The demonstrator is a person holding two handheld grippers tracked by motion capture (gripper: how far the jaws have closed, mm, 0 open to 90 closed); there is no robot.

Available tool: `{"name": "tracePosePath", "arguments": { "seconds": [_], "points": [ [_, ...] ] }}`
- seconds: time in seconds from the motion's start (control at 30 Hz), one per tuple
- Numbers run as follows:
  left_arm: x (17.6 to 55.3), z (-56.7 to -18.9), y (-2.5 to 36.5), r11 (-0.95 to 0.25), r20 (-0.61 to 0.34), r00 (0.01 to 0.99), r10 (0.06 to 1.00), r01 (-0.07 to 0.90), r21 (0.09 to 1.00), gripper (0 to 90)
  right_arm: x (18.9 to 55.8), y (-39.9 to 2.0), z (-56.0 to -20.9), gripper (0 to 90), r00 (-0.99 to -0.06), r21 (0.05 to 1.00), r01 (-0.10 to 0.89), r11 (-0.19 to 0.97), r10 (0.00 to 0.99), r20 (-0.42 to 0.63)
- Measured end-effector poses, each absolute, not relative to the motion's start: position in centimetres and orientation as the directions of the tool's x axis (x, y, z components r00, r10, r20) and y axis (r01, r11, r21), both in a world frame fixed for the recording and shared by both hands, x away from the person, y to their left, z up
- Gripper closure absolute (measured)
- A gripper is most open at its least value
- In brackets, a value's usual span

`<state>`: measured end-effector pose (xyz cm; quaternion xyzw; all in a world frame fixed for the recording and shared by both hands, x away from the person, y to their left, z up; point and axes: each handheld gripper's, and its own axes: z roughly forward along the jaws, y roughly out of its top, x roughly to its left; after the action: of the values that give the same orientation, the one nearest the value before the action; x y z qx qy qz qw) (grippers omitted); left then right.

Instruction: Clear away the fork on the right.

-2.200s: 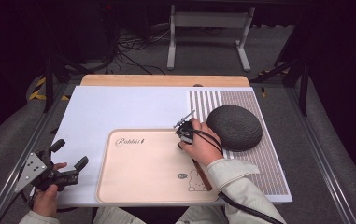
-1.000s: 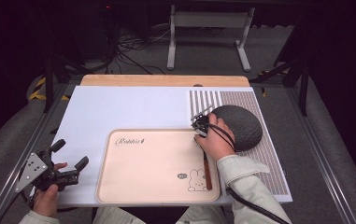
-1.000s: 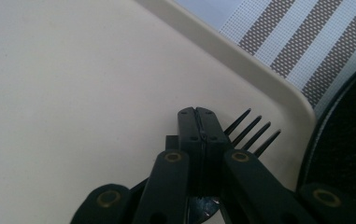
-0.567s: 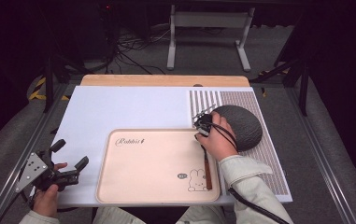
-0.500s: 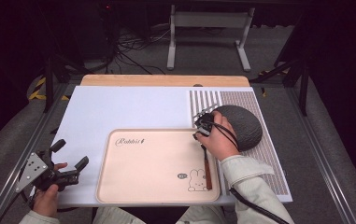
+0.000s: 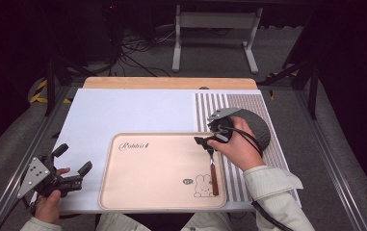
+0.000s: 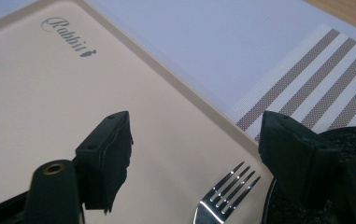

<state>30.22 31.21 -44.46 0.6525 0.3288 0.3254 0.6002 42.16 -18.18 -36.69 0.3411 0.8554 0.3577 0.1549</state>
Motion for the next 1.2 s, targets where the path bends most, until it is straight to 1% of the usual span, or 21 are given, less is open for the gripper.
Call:
{"name": "tracePosePath", "arguments": {
  "seconds": [0.13,0.17,0.2,0.23,0.3,0.37,0.57,0.6,0.67,0.7,0.77,0.83,0.9,0.97,1.0,1.13,1.2],
  "points": [
    [30.2,-44.4,31.2,-0.065,0.032,0.574,0.818,0.037,0.997,0.8,41.2,-19.2,-35.9,23.1,-0.729,0.751,0.441,0.492,0.685,-0.021],
    [30.2,-44.4,31.1,-0.067,0.033,0.573,0.819,0.038,0.997,0.8,40.7,-19.8,-35.6,22.9,-0.736,0.766,0.418,0.488,0.677,-0.030],
    [30.2,-44.4,31.2,-0.068,0.034,0.574,0.818,0.037,0.997,0.8,40.7,-19.8,-35.6,22.9,-0.736,0.766,0.418,0.488,0.677,-0.030],
    [30.2,-44.4,31.2,-0.066,0.033,0.572,0.820,0.037,0.997,0.8,40.2,-20.5,-35.3,22.2,-0.738,0.787,0.388,0.479,0.673,-0.045],
    [30.2,-44.4,31.2,-0.067,0.033,0.571,0.820,0.037,0.997,0.8,40.0,-20.8,-35.2,22.1,-0.741,0.797,0.375,0.474,0.669,-0.049],
    [30.2,-44.4,31.3,-0.066,0.032,0.570,0.821,0.039,0.997,0.8,38.8,-22.2,-34.8,21.4,-0.746,0.840,0.316,0.441,0.663,-0.068],
    [30.1,-44.4,31.1,-0.066,0.033,0.570,0.821,0.037,0.997,0.8,36.8,-24.7,-34.6,21.4,-0.733,0.890,0.248,0.382,0.675,-0.086],
    [30.1,-44.4,31.1,-0.066,0.034,0.569,0.822,0.037,0.997,0.8,36.1,-25.7,-34.9,21.3,-0.726,0.906,0.217,0.362,0.680,-0.098],
    [30.2,-44.4,31.1,-0.067,0.034,0.568,0.822,0.037,0.997,0.8,35.8,-26.1,-35.0,21.0,-0.724,0.912,0.205,0.356,0.682,-0.103],
    [30.2,-44.4,31.1,-0.067,0.034,0.568,0.822,0.037,0.997,0.8,35.1,-27.4,-35.6,20.3,-0.717,0.927,0.174,0.333,0.688,-0.112],
    [30.2,-44.4,31.1,-0.071,0.038,0.568,0.822,0.037,0.997,0.8,34.8,-27.9,-35.9,19.5,-0.713,0.935,0.166,0.314,0.693,-0.106],
    [30.2,-44.4,31.1,-0.074,0.040,0.571,0.820,0.036,0.997,0.7,34.0,-29.3,-37.1,17.9,-0.698,0.954,0.130,0.269,0.709,-0.105],
    [30.2,-44.4,31.0,-0.072,0.040,0.570,0.821,0.034,0.997,0.7,33.7,-29.7,-37.5,17.9,-0.697,0.960,0.113,0.256,0.709,-0.107],
    [30.2,-44.4,31.0,-0.075,0.044,0.568,0.822,0.032,0.997,0.6,32.9,-31.0,-38.7,17.5,-0.693,0.971,0.068,0.228,0.711,-0.119],
    [30.2,-44.3,31.0,-0.076,0.046,0.568,0.822,0.031,0.997,0.6,32.9,-31.0,-38.7,17.5,-0.693,0.971,0.068,0.228,0.711,-0.119],
    [30.1,-44.2,30.8,-0.097,0.069,0.570,0.819,0.018,0.995,0.5,32.1,-32.5,-40.6,17.0,-0.682,0.982,0.031,0.187,0.722,-0.115],
    [30.1,-44.2,30.7,-0.105,0.080,0.570,0.818,0.011,0.994,0.5,32.0,-32.9,-41.5,14.8,-0.680,0.983,0.040,0.181,0.726,-0.106]
  ]
}}
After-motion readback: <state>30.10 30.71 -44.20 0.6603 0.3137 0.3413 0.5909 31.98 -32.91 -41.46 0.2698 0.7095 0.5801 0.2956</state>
